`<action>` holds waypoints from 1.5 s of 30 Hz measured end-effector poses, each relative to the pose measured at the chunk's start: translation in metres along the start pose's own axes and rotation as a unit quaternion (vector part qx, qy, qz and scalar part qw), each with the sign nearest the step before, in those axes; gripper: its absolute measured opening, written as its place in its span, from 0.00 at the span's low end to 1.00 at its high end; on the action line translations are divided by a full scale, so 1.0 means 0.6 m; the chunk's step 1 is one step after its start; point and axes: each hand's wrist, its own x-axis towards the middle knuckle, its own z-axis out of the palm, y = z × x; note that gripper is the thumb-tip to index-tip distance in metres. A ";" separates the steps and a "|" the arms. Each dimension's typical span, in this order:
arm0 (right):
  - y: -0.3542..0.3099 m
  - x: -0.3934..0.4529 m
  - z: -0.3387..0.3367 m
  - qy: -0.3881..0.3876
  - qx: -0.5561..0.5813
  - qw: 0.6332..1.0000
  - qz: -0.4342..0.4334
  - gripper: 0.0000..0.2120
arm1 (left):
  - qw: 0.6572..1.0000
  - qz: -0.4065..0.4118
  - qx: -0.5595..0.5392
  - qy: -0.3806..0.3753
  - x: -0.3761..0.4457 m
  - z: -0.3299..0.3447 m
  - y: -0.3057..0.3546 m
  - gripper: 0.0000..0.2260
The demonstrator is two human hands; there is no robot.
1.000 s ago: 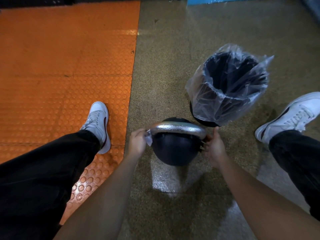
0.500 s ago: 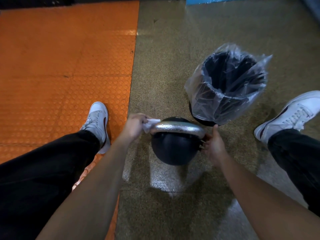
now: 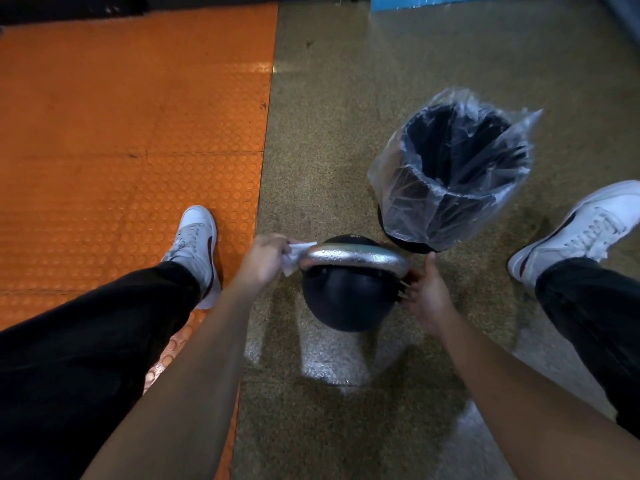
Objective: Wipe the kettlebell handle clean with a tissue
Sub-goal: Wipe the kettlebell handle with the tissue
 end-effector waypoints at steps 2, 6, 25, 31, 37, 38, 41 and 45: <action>0.003 -0.001 -0.001 0.002 0.001 1.000 -0.001 0.35 | 0.998 -0.041 0.035 -0.014 0.002 0.008 -0.018 0.11; -0.004 -0.005 0.004 0.005 0.008 1.000 -0.002 0.31 | 0.995 0.001 0.077 -0.058 0.014 0.005 0.011 0.14; 0.002 -0.002 0.000 0.005 0.011 1.000 -0.005 0.34 | 1.000 -0.006 0.012 0.017 -0.032 0.025 0.000 0.17; -0.003 -0.004 0.001 0.009 0.002 1.000 -0.002 0.31 | 0.989 0.022 0.119 -0.087 0.007 -0.010 0.072 0.16; 0.012 0.004 -0.003 0.026 -0.012 1.000 -0.001 0.39 | 0.964 0.002 0.236 -0.120 -0.011 -0.016 0.045 0.14; 0.014 0.005 -0.004 0.025 -0.011 1.000 -0.002 0.39 | 0.967 -0.008 0.227 -0.116 -0.013 -0.011 0.040 0.15; 0.011 0.008 -0.004 0.018 -0.014 1.000 -0.006 0.38 | 0.985 -0.005 0.149 -0.087 -0.006 -0.003 0.053 0.18; 0.008 0.005 -0.004 0.016 -0.002 1.000 -0.008 0.34 | 0.997 0.011 0.071 -0.024 -0.023 -0.007 0.049 0.18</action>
